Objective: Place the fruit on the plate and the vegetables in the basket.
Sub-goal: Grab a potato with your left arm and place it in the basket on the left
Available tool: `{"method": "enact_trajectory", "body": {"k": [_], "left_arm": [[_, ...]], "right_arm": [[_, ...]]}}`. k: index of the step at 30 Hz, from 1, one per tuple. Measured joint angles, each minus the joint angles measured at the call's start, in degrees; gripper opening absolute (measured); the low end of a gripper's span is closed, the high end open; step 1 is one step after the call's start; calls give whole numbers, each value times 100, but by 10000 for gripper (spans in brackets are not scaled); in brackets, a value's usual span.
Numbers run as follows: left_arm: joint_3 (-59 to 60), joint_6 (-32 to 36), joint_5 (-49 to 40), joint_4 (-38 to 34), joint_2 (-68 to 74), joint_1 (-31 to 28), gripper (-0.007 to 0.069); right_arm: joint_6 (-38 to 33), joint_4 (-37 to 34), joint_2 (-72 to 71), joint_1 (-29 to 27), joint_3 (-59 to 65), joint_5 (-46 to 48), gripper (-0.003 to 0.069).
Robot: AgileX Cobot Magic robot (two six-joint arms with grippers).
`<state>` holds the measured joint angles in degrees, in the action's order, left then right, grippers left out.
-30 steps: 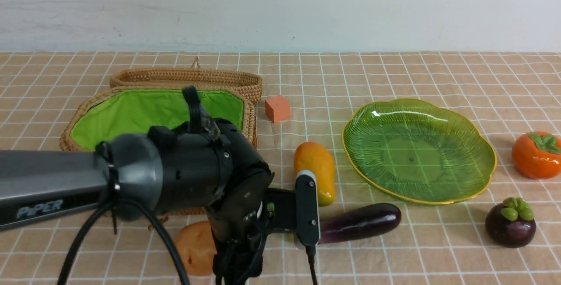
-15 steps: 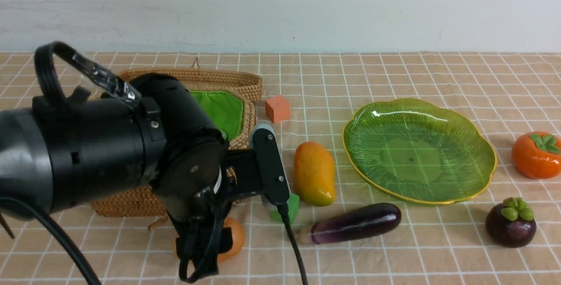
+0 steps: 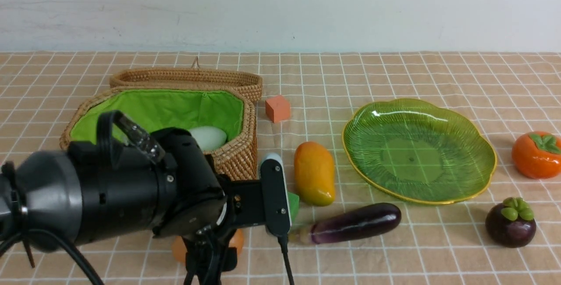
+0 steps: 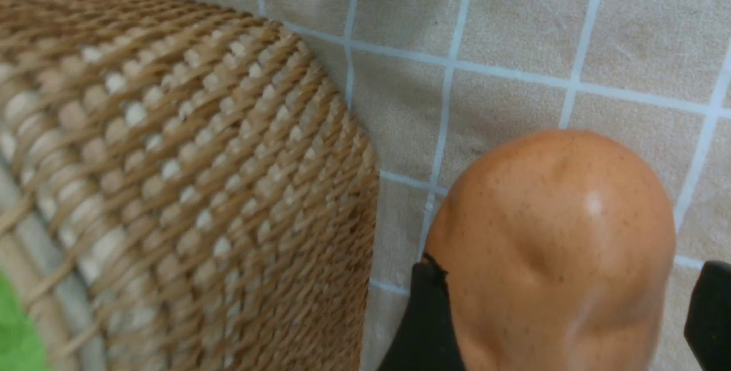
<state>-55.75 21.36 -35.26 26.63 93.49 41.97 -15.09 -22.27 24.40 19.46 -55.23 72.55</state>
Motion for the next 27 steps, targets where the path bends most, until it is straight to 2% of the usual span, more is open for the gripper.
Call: {"method": "enact_trajectory", "body": {"k": [6,9,19,24,27], "left_arm": [[0,-189,179,205,392,-7,596],[0,-534,146,479,618,-7,596],[-36,-1264,46,611,693,-7,552],[-4,-1523,-578,337,397,381,552],[-21,-1967,-874,358,-143,827,552]], "right_arm": [[0,0,0,0,0,0,202],[0,0,0,0,0,0,203],[0,0,0,0,7,0,202],[0,0,0,0,7,-29,198],[0,0,0,0,7,-315,198]]}}
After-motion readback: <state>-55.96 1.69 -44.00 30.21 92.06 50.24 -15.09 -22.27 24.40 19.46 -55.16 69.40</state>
